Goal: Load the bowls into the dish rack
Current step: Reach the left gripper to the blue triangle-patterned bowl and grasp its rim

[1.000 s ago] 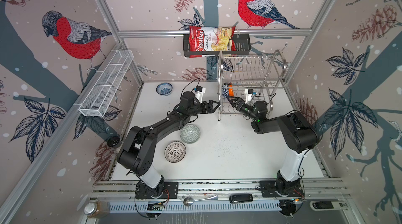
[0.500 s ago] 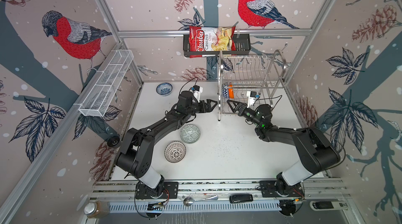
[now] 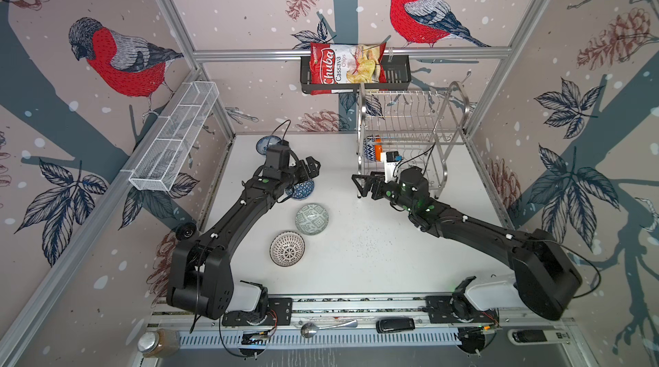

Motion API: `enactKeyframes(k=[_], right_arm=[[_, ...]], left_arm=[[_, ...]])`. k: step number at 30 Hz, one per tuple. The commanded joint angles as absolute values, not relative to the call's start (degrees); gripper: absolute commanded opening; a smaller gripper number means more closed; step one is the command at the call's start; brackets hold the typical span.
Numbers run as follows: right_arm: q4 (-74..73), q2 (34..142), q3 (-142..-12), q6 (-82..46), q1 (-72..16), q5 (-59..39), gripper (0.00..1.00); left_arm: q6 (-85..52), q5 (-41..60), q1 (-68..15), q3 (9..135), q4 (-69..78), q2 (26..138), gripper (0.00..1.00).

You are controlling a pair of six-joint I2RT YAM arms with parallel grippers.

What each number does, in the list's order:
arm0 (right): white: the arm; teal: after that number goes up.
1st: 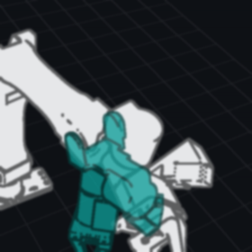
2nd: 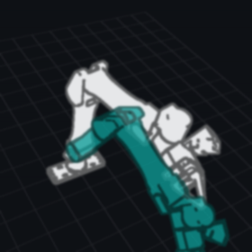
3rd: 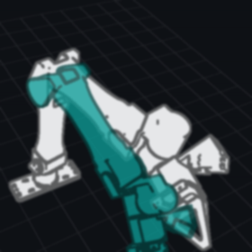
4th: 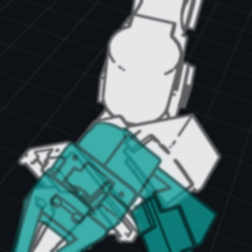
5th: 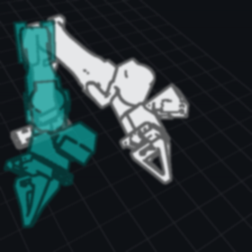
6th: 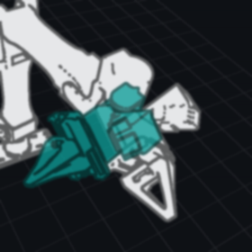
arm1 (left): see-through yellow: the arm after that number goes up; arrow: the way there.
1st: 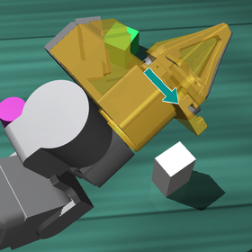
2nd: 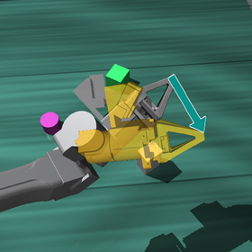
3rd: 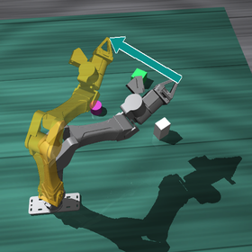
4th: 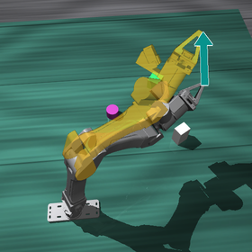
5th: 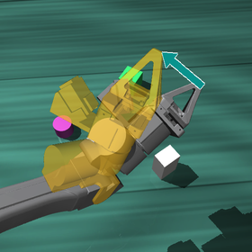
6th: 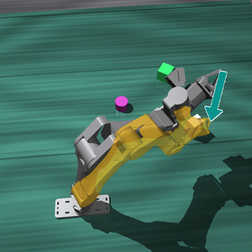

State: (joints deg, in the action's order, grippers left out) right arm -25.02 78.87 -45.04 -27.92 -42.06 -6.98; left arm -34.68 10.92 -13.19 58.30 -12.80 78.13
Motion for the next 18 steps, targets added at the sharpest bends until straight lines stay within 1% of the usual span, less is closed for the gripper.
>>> enactKeyframes(k=[1,4,6,10,14,18], right_arm=[[-19.94,78.44,-46.6,-25.02,-44.36,-0.63,0.99],[-19.5,78.82,-47.39,-25.14,-45.89,1.14,1.0],[-17.73,79.25,-48.78,-24.89,-47.07,2.59,1.0],[-12.04,79.46,-52.23,-22.14,-50.56,8.56,1.0],[-9.43,77.46,-52.07,-20.94,-52.64,12.67,0.99],[-9.92,74.12,-49.33,-21.45,-52.65,14.49,1.0]], left_arm=[[-33.32,4.53,-9.58,54.94,-19.38,75.69,0.97],[-34.13,9.74,-5.49,51.9,-18.74,75.56,0.97],[-33.69,9.68,-4.75,51.29,-19.18,76.64,0.97],[-31.75,9.52,-3.79,52.17,-20.22,80.64,0.94],[-30.29,10.47,-2.81,55.4,-21.45,87.17,0.88],[-29.17,11.56,-2.66,59.36,-22.98,94.99,0.75]])
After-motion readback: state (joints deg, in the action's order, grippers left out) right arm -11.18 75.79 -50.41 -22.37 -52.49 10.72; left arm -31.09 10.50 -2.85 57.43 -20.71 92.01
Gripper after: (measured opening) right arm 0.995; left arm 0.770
